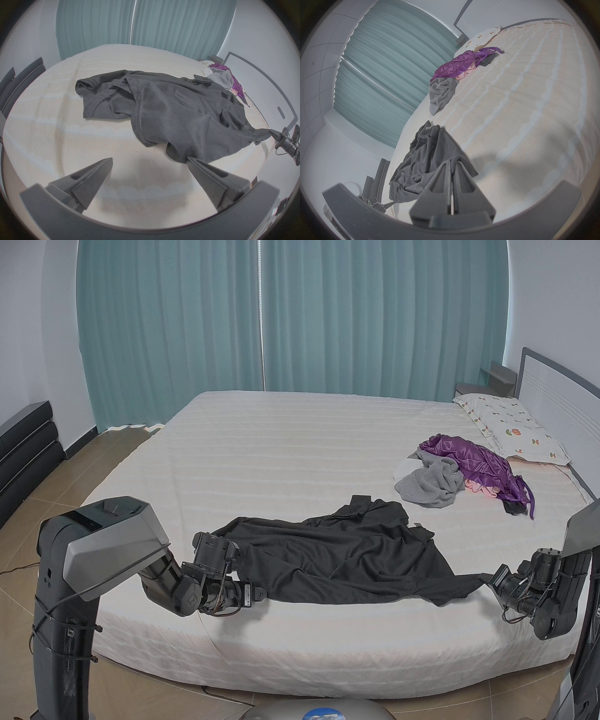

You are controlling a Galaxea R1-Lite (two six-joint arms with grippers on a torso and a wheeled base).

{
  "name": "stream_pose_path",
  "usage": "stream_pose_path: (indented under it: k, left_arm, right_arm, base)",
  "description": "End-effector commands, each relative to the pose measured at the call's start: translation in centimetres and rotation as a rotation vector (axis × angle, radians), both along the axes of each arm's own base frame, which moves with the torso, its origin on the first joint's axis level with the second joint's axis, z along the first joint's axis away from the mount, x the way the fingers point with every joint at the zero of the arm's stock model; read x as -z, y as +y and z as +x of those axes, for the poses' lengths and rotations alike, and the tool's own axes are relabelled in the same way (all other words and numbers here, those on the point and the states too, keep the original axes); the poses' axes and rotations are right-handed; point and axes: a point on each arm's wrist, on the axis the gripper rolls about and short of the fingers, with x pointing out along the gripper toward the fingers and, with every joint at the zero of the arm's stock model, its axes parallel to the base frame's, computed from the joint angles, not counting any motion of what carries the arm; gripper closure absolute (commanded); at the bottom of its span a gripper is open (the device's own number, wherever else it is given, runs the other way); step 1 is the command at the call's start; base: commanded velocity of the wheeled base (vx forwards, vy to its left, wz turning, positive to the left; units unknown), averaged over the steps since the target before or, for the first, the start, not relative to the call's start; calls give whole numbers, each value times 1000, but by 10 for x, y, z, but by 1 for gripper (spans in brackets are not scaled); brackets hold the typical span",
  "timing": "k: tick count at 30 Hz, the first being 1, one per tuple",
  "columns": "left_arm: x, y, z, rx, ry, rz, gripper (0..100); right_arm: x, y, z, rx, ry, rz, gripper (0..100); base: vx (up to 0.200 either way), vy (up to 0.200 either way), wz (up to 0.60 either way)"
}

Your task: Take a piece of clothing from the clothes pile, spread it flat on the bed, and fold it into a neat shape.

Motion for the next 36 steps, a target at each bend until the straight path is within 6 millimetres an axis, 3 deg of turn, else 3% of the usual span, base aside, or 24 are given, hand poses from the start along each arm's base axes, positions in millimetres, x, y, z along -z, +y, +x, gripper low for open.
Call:
stream_pose_path:
  k: [1,2,3,12,16,25,32,33,36]
  left_arm:
    - [11,-10,12,-12,-27,31,0]
    - [10,-11,13,-13,-30,31,0]
    - [9,-12,16,-14,-41,30,100]
    - [4,-12,20,-25,-60,18,100]
    - [0,-6,12,-31,-46,25,100]
    - [-40,18,-22,-61,-40,24,100]
    - [-39,17,-19,-86,-42,-4,100]
    - [-37,15,-17,-85,-37,-12,0]
    - [-28,8,-7,-92,-36,-31,0]
  right_arm:
    - [-1,0,1,-3,-15,-2,100]
    - [-1,0,1,-2,-15,-2,100]
    - [-1,0,1,-3,-15,-2,100]
    - [-2,0,1,-2,-17,-2,100]
    - [-1,0,1,0,-15,-2,100]
    - [-5,-2,0,6,-26,-4,100]
    - [-5,-1,-1,6,-19,-2,100]
    - [-5,-1,-2,6,-18,-2,100]
    - [-4,-1,-2,5,-15,0,100]
  base:
    - [0,0,0]
    - [0,0,0]
    - [0,0,0]
    - [0,0,0]
    - [0,0,0]
    - [0,0,0]
    - [0,0,0]
    - [0,0,0]
    - [0,0,0]
